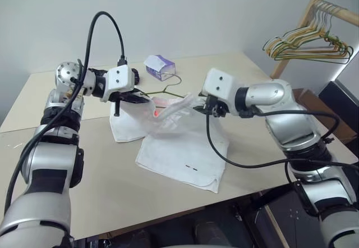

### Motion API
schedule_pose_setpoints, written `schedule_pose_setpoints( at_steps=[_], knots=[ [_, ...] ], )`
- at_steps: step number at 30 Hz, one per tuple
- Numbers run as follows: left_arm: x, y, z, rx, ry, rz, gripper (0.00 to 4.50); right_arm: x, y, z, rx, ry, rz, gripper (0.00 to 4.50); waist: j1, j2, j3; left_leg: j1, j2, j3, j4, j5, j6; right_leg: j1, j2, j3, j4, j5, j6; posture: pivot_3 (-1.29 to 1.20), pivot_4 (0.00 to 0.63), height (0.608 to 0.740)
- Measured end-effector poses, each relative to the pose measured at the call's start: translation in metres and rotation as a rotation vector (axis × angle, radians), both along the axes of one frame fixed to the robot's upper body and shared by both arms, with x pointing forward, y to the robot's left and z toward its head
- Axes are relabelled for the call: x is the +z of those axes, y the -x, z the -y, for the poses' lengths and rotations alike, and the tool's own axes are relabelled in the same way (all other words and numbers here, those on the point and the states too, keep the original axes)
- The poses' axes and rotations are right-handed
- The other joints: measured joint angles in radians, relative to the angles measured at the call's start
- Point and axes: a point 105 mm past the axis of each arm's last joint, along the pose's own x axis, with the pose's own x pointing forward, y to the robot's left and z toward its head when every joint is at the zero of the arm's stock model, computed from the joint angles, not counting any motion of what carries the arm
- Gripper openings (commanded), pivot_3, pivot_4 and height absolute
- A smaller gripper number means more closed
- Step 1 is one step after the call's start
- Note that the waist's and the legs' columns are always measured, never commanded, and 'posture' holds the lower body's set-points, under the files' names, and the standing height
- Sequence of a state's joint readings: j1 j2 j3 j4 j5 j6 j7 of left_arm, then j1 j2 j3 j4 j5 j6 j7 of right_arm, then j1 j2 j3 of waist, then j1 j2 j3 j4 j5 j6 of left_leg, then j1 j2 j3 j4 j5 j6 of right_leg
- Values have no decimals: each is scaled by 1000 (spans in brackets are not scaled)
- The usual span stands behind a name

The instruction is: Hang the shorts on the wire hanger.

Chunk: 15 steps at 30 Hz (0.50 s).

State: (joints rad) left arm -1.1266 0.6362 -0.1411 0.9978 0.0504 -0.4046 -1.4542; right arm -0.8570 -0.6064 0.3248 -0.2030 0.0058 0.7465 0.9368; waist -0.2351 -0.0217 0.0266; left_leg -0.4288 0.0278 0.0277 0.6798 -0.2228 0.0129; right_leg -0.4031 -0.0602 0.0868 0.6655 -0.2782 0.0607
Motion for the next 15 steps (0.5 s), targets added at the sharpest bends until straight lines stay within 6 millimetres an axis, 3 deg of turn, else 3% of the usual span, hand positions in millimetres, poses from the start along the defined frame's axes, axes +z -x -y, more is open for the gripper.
schedule_pose_setpoints(
  at_steps=[5,15],
  knots=[
    [-2,0,6,-21,5,-2,43,13,1,-2,17,-69,-63,2430,0,0,0,0,0,0,0,0,0,0,0,0,0,0,0,-198,0,740],
    [-1,2,10,-41,28,-17,43,-8,-11,5,-40,-85,-199,2430,0,0,0,0,0,0,0,0,0,0,0,0,0,0,0,-184,0,740]
  ],
)
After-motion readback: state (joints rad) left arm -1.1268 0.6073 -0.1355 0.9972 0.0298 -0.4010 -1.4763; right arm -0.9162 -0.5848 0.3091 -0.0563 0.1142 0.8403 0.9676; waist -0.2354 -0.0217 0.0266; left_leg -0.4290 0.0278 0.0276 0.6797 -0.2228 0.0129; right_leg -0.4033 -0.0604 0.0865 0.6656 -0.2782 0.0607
